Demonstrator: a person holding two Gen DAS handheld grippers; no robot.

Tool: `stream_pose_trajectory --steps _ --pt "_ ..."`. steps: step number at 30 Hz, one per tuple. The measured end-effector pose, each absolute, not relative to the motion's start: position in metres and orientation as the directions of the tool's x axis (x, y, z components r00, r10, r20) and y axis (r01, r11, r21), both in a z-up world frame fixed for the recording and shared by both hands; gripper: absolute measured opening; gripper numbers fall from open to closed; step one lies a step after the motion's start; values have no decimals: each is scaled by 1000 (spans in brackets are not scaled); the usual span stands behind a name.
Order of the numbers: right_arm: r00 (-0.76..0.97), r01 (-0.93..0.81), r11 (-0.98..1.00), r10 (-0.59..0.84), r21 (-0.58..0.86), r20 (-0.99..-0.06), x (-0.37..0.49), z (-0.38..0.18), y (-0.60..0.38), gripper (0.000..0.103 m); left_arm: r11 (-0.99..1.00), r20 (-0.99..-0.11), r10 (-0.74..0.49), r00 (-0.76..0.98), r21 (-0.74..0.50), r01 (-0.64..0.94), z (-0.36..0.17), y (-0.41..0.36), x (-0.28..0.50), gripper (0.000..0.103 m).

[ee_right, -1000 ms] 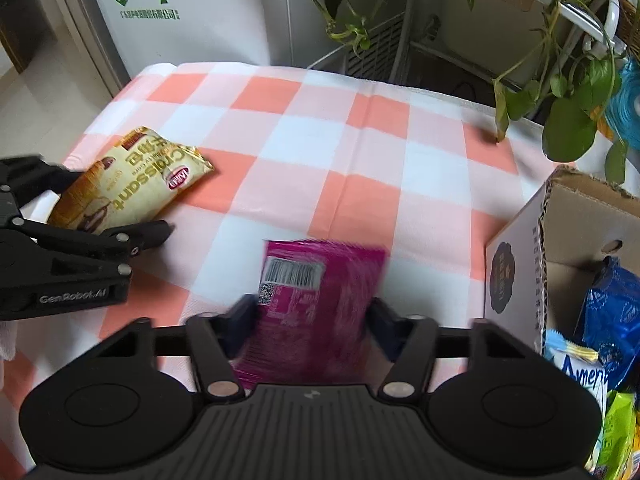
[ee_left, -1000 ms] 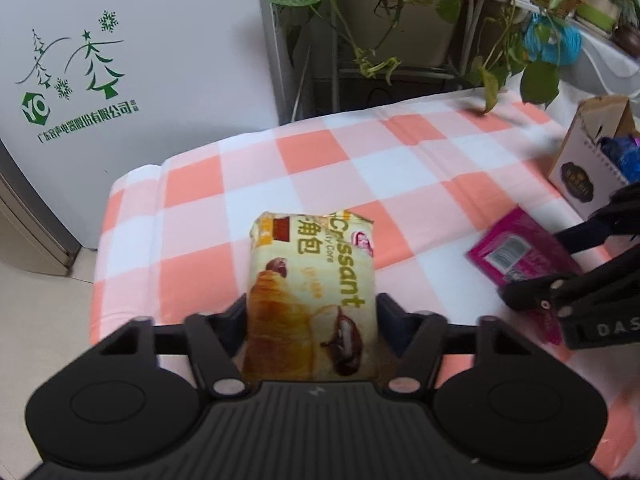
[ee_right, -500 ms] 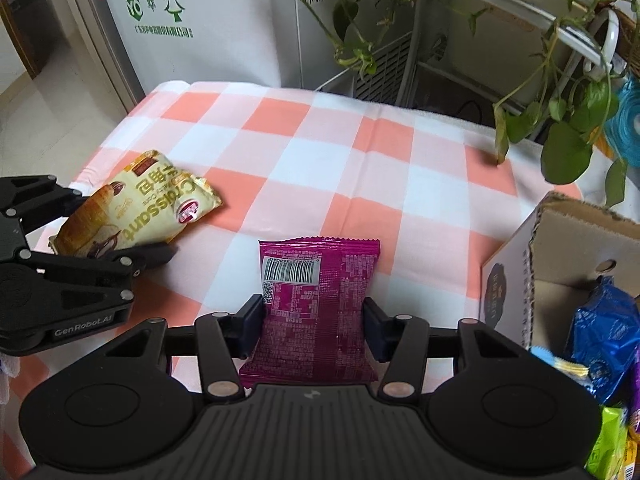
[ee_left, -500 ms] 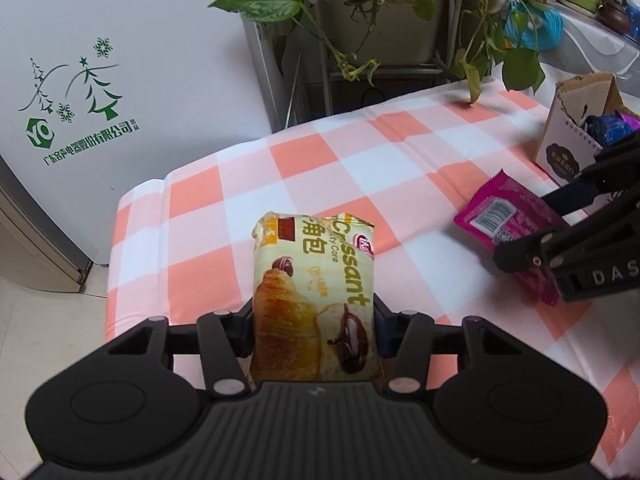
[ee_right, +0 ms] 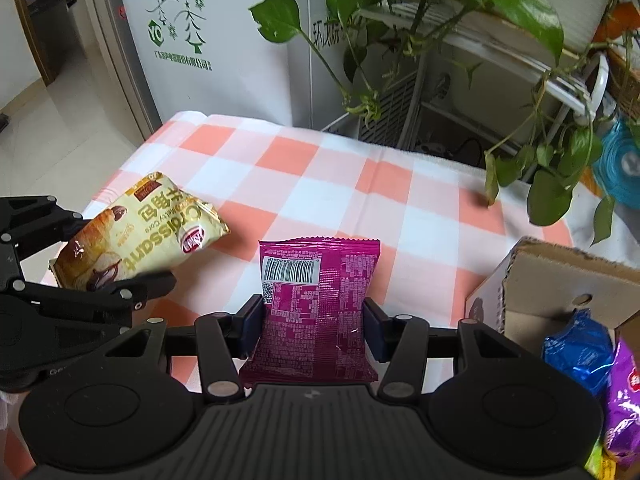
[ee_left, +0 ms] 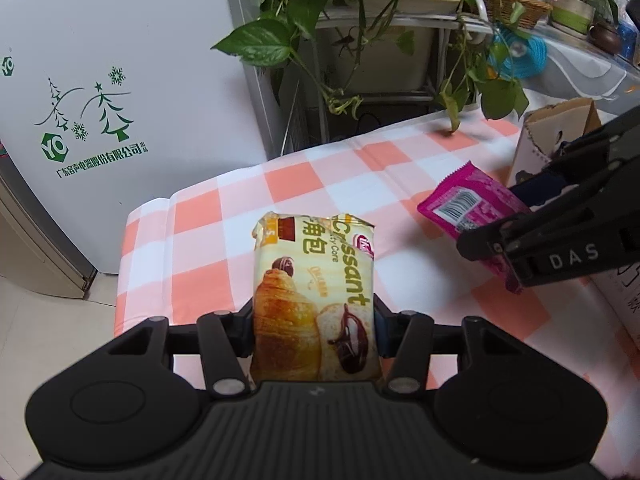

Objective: Organize snacks
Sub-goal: 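Lift and carry the croissant and pink packets over the box with both tools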

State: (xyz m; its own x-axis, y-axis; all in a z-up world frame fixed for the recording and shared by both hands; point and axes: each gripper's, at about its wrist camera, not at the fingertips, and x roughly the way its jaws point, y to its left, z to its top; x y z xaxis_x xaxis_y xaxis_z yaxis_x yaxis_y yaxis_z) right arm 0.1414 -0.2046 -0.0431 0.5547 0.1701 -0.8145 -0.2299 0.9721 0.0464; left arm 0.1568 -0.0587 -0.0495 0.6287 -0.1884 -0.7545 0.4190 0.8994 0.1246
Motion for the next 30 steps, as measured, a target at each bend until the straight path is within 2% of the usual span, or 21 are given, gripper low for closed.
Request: stream_pose_trajectory --steps 30 --pt "629 -293 956 207 18 -749 102 -9 -228 58 960 -737 -143 660 58 272 -37 -51 90 52"
